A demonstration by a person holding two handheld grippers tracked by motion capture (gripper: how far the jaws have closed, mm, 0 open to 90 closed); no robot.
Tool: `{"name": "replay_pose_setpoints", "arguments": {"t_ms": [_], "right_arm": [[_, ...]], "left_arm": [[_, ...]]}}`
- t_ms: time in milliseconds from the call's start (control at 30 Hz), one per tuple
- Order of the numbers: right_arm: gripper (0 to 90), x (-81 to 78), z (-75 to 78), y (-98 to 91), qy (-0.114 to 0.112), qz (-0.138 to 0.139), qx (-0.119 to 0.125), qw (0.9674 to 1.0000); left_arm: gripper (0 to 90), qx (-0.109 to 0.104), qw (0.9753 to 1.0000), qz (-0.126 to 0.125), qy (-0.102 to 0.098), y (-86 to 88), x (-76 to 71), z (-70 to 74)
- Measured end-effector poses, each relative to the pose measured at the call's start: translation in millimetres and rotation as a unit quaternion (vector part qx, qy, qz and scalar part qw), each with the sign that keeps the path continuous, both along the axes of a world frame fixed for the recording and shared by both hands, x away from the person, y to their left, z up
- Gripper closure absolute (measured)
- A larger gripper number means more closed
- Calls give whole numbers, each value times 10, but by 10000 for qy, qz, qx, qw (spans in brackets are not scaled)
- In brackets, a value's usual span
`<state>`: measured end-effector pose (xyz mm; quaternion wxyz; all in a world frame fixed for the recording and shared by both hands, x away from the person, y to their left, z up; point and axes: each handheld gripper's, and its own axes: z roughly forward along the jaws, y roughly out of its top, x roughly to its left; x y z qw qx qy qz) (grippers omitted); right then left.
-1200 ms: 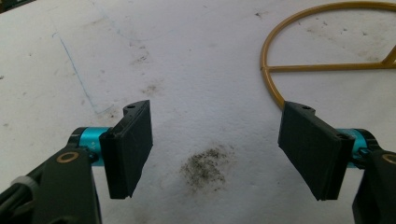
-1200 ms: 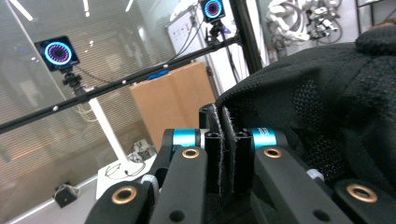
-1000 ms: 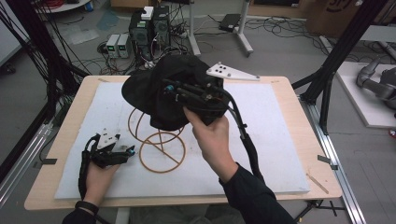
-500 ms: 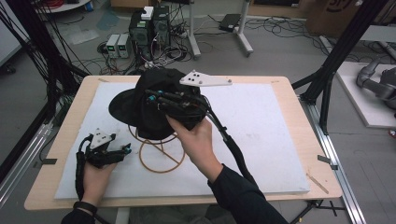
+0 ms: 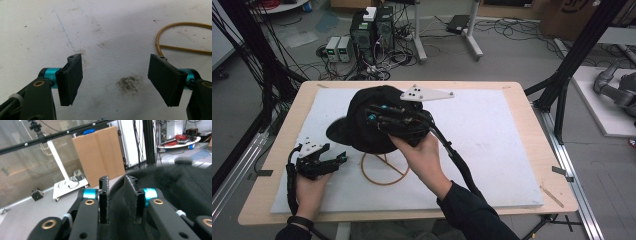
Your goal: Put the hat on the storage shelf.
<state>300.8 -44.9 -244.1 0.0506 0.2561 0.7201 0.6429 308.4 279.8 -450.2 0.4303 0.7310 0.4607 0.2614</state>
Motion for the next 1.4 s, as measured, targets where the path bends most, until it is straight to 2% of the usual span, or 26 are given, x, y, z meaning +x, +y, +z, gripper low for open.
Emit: {"name": "replay_pose_setpoints", "arguments": {"t_ms": [133,233,433,467,500,567,633,700,733,767,800,833,867,900,933,1067,1133,1267,1400], "right_arm": [[673,-44,-13,-86,-146,-22,-44,9999],[641,-53,-36,-205,-274,-53,7,9996],[551,-50,-110,-601,-515,-228,107,9984],[551,-50,-110,-601,-515,-228,107,9984],[507,-63,-140,-748,-672,-283,71,9973],[477,-83,-178,-895,-886,-441,-48,9951],[448,-92,-228,-1023,-1037,-546,-137,9930],[415,-102,-304,-1161,-1178,-722,-295,9900],[415,-102,-304,-1161,-1178,-722,-295,9900],[398,-101,-398,-1284,-1312,-946,-497,9856],[398,-101,-398,-1284,-1312,-946,-497,9856],[375,-95,-502,-1400,-1393,-1176,-682,9809],[375,-95,-502,-1400,-1393,-1176,-682,9809],[373,-85,-555,-1459,-1445,-1251,-752,9787],[361,-60,-676,-1585,-1513,-1445,-862,9741],[335,-14,-881,-1774,-1433,-1740,-985,9693],[321,11,-996,-1872,-1377,-1866,-972,9679],[294,65,-1232,-2048,-1149,-2125,-1061,9646],[251,122,-1396,-2185,-770,-2420,-1066,9613]], "left_arm": [[284,47,10000,-1,-12,-14,-3,-1],[285,-27,10000,22,-6,7,-4,1],[285,-35,9999,102,26,66,-15,3],[284,-35,9999,102,26,66,-15,3],[284,-30,9999,159,34,93,-21,1],[284,-55,9998,201,35,122,-25,2],[284,-59,9997,246,42,154,-33,2],[281,-186,9994,281,23,180,-37,0],[281,-186,9994,281,23,180,-37,0],[281,-194,9995,261,-8,186,-41,0],[281,-194,9995,261,-8,186,-41,0],[281,-153,9997,214,-7,182,-42,1],[281,-153,9997,214,-7,182,-42,1],[281,-127,9997,204,-9,175,-41,-1],[281,-109,9997,215,4,166,-42,-1],[281,-85,9998,176,-4,161,-44,-2],[280,-69,9998,159,15,158,-40,-3],[280,-42,9998,181,72,147,-25,-6],[280,-47,9997,185,145,152,-6,-9]]}}
